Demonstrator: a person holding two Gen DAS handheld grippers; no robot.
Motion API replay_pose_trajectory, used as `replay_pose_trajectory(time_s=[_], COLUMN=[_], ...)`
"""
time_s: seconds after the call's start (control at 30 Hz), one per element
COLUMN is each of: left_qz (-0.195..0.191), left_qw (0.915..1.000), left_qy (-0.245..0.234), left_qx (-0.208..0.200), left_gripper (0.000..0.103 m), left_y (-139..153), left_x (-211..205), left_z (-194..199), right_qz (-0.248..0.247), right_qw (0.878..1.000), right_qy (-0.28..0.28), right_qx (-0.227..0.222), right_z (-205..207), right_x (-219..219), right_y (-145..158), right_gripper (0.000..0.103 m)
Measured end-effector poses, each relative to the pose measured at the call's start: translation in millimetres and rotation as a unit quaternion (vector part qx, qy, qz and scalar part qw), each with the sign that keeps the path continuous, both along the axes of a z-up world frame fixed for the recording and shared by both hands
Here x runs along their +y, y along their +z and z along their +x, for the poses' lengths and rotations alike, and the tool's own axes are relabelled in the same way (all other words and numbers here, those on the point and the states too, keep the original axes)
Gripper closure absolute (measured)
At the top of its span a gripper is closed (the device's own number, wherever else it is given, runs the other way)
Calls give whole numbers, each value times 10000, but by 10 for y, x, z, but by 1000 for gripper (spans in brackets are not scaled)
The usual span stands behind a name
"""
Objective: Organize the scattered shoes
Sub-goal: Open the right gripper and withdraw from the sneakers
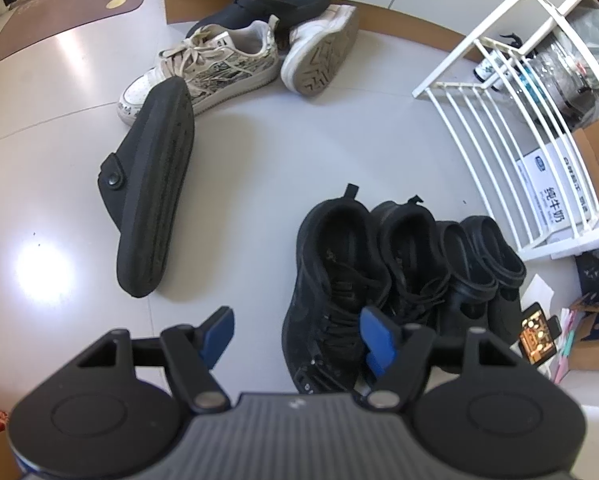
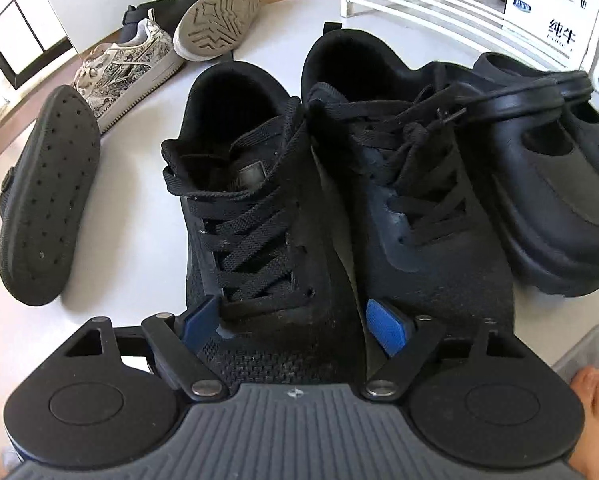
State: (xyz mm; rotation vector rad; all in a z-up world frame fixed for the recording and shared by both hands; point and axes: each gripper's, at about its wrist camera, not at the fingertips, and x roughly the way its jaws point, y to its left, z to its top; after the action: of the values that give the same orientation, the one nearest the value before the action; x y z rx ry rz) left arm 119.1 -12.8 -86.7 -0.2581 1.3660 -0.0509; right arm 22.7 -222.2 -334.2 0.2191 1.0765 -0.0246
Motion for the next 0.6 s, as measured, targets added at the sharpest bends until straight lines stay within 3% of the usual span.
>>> replay_pose_trajectory(time_s=[0.23, 0.37, 0.6], left_qz=[22, 97, 243], left_qw=[10000, 9999, 9996], left_qy=[-36, -8, 120], left_qx=[-37, 25, 49], left_gripper=[30, 30, 28], left_y=[19, -30, -82], left_x=[-28, 20, 269], left_z=[-22, -6, 87], right_qz=[-190, -545, -40], right_qw=[9997, 9984, 9987], right_qy=[-12, 79, 365], right_qx=[118, -133, -362], right_z=[-22, -31, 127], right_x=[-16, 65, -2], right_y=[56, 156, 158], right_gripper=[20, 19, 18])
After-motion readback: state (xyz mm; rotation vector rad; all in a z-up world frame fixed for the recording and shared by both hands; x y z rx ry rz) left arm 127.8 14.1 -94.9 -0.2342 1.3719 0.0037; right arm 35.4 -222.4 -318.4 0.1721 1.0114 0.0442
